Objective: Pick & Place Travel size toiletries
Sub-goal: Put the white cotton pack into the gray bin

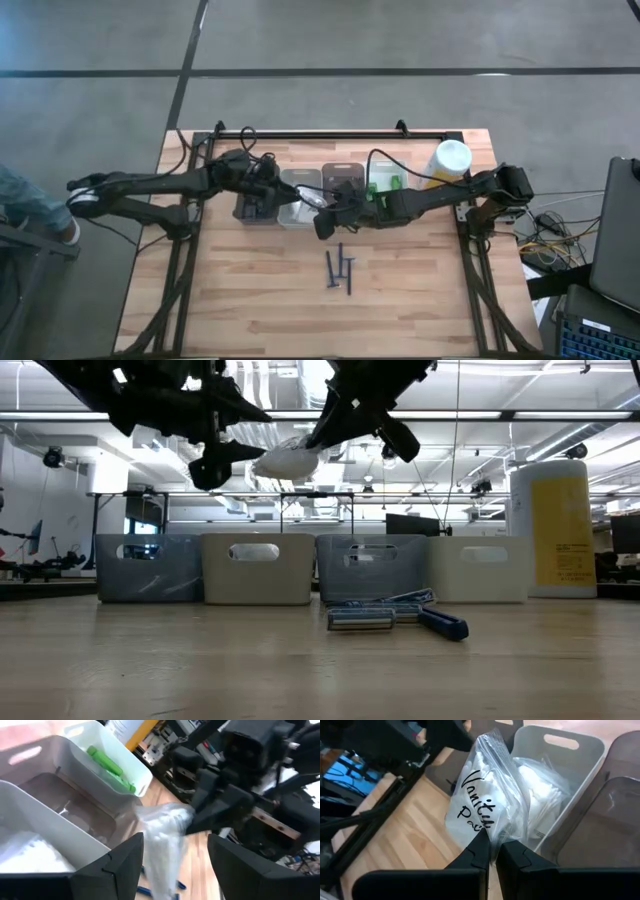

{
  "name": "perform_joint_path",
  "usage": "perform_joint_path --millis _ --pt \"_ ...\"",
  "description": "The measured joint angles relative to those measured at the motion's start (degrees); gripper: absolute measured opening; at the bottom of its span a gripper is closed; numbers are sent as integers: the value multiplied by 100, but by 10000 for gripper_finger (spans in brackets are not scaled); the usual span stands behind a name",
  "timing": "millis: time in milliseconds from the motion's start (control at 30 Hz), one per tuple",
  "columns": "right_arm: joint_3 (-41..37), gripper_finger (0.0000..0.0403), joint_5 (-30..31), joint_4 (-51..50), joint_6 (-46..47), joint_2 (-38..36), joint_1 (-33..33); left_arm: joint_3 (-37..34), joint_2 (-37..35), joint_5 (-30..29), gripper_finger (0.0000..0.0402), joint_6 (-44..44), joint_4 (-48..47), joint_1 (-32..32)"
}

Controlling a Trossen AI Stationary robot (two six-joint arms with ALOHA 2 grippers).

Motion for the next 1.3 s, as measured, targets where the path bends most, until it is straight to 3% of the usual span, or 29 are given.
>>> perform_joint_path --millis 200,567,800,1033,1300 --pt "1 13 -305 181 -141 -2 -164 108 326 205 225 49 10 65" --pt "2 13 -290 209 -39 -2 -183 119 451 -86 225 370 -303 341" --pt "2 13 -339 460 -346 2 -266 119 798 1391 225 482 -7 453" --pt "-4 13 -361 474 -337 2 -275 119 938 1554 225 140 878 437" --pt "-22 13 -282 315 -278 2 -288 119 816 1695 225 200 867 439"
